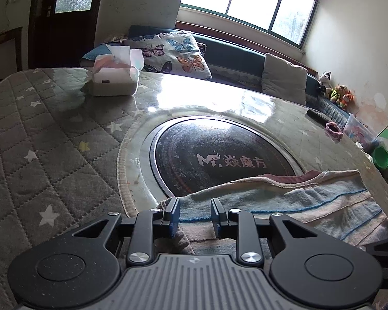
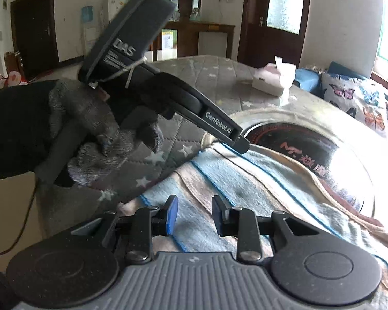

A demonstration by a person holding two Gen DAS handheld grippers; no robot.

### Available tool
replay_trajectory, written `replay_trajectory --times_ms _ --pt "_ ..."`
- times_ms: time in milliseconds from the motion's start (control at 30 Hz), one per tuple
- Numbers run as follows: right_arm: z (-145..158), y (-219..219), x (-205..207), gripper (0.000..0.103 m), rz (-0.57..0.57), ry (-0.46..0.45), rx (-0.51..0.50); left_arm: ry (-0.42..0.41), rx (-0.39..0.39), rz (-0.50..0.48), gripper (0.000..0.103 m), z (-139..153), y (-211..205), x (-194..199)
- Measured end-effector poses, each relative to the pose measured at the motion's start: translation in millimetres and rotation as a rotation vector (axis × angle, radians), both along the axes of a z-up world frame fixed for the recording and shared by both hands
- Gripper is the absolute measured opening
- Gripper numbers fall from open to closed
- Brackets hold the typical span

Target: Fold clothes

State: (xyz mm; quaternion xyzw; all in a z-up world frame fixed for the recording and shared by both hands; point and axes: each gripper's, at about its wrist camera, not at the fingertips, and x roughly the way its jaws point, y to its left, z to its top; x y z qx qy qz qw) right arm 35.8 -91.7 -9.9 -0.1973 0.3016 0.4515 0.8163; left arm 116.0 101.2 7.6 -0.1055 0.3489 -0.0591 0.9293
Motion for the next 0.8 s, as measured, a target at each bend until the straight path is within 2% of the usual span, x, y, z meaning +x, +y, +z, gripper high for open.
replay_trajectory --times_ms 233,267,533,633,700,800 --pt "5 1 -32 0.028 0.098 -0.016 -0.012 0.015 -0.025 0.027 0.038 9 5 -17" --pt "4 3 -35 0.028 0.111 -0.018 -0.018 0.022 -0.030 0.032 0.041 9 6 -19" --pt "-16 25 -47 0.029 0.121 -0.070 -0.105 0.083 -0.154 0.097 0.055 7 17 -39" --pt "-16 25 -49 0.020 0.108 -0.084 -0.108 0.102 -0.195 0.113 0.057 5 17 -46" --pt "-12 24 -47 0.011 0.097 -0.071 -0.096 0.116 -0.216 0.128 0.058 2 17 -48" --pt "-4 19 -44 0.007 0.076 -0.043 -0.056 0.147 -0.269 0.152 0.058 -3 19 -48"
